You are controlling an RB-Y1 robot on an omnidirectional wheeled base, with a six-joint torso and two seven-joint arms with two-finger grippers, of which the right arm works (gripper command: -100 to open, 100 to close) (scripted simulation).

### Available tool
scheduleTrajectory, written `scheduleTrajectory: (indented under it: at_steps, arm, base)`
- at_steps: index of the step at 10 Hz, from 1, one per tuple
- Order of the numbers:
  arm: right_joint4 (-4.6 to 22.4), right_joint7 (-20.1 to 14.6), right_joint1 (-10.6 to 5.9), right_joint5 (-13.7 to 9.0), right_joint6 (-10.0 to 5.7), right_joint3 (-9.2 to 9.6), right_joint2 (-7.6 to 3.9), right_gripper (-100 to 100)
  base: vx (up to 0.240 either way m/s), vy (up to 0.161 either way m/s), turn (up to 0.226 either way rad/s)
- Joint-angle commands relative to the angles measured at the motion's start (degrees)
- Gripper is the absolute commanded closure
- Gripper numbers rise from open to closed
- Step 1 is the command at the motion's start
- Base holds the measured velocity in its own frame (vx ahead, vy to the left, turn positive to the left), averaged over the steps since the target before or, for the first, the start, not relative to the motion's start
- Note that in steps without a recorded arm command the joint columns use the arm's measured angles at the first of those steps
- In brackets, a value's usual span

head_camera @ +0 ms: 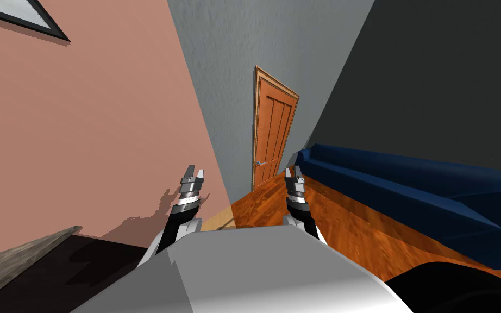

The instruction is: Pull the door open

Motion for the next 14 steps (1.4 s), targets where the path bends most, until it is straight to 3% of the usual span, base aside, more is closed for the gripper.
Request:
scheduleTrajectory:
  at_steps: [1, 6, 7, 9, 10, 13, 14]
  arm:
    - [1.9, -0.5, -0.55, -0.1, -0.41, -0.06, -0.58, -100]
    - [9.6, -2.9, -3.03, -0.6, -2.25, -0.34, -3.04, -100]
    - [10.4, -2.9, -3.03, -0.6, -2.25, -0.34, -3.04, -100]
    - [14.2, -4.2, -4.43, -0.8, -3.29, -0.5, -4.39, -100]
    - [15.2, -4.2, -4.43, -0.8, -3.29, -0.5, -4.39, -100]
    - [20.4, -5.8, -6.04, -1.1, -4.49, -0.69, -5.9, -100]
    - [20.7, -5.8, -6.04, -1.1, -4.49, -0.69, -5.9, -100]
  base:
    - [0.024, -0.014, 0.084]
    - [0.056, -0.045, 0.134]
    - [0.045, -0.04, 0.058]
    - [0.051, -0.033, 0.142]
    - [0.043, -0.04, 0.061]
    - [0.044, -0.043, 0.097]
    - [0.041, -0.036, 0.084]
